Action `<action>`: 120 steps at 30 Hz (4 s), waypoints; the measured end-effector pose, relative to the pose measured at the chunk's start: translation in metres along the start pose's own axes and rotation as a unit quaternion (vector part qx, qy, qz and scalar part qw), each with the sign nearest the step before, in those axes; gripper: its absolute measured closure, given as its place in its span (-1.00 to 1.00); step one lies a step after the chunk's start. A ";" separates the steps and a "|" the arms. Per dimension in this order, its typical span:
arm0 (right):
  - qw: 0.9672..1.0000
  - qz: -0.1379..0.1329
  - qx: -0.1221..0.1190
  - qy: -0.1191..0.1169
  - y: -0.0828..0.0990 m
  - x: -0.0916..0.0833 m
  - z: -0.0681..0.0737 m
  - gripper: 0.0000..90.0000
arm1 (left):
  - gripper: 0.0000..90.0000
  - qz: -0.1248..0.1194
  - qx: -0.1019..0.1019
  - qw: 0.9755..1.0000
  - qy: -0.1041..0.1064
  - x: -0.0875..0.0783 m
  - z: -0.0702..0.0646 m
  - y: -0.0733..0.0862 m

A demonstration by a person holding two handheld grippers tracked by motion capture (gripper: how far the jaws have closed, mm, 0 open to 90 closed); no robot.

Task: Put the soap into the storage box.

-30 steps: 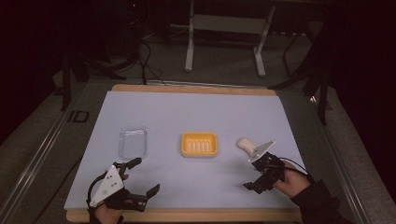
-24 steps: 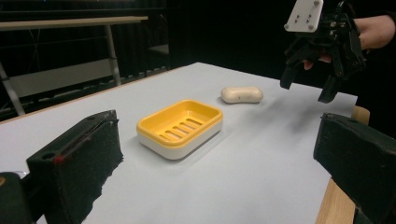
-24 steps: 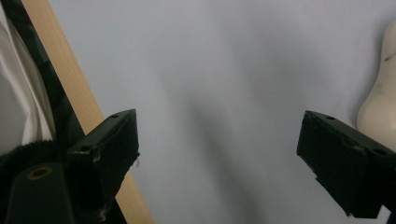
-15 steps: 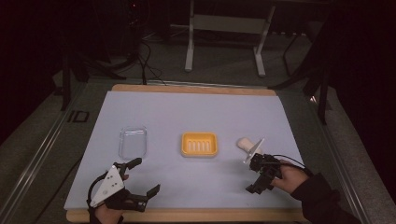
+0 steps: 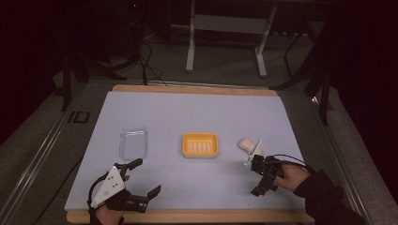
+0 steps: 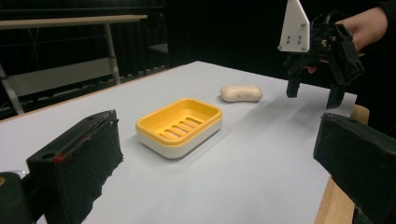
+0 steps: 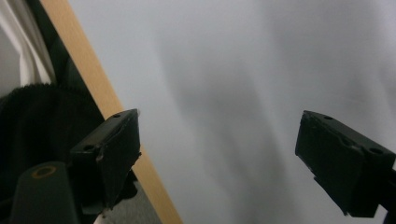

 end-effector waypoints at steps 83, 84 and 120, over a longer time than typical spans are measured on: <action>0.987 -0.038 0.122 0.094 -0.041 0.043 -0.109 -0.14 | -0.97 0.005 0.003 1.000 0.006 0.001 -0.001 0.000; 0.988 -0.035 0.121 0.092 -0.041 0.044 -0.110 -0.11 | -0.97 0.005 0.003 1.000 0.006 0.001 -0.001 0.000; 0.994 -0.016 0.057 0.090 -0.051 0.026 -0.106 0.12 | -0.97 0.007 0.003 1.000 0.006 0.002 -0.001 0.000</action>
Point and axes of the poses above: each handheld gripper's, and its own axes: x roughly forward along the jaws, y roughly out of its underside, z roughly to its left, the point moved 1 cm from there along x, roughly forward along the jaws, and after that the axes turned 15 degrees about y, right-handed, at the moved point
